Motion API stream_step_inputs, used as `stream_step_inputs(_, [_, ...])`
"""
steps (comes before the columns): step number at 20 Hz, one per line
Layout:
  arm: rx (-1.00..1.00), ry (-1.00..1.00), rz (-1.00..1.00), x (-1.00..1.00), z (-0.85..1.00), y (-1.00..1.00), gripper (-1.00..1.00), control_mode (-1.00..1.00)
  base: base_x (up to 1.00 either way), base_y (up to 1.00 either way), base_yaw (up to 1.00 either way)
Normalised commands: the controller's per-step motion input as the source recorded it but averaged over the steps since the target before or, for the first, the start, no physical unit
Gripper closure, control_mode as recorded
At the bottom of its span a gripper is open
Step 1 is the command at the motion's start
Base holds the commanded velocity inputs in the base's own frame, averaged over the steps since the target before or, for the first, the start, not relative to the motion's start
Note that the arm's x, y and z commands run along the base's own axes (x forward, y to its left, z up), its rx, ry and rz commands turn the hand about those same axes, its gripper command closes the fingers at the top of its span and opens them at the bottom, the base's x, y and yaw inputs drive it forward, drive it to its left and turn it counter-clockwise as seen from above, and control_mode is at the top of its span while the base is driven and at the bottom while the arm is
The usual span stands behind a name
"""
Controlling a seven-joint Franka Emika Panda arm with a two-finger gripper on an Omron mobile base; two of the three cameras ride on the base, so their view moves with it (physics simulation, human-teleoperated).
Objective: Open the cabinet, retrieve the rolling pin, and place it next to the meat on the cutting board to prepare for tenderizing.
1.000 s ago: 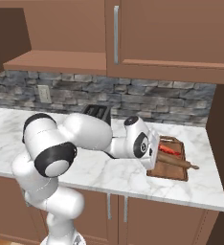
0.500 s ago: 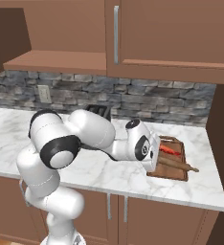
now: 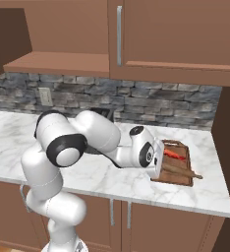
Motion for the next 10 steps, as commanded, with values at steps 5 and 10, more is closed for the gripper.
stream_step_inputs(5, [0.0, 0.0, 0.03, 0.07, -0.06, -0.05, -1.0, -1.0, 0.0, 0.0, 0.0])
stream_step_inputs(10, [0.0, -0.03, 0.03, 0.01, 0.0, -0.09, -1.0, -1.0, 0.0, 0.0, 0.0])
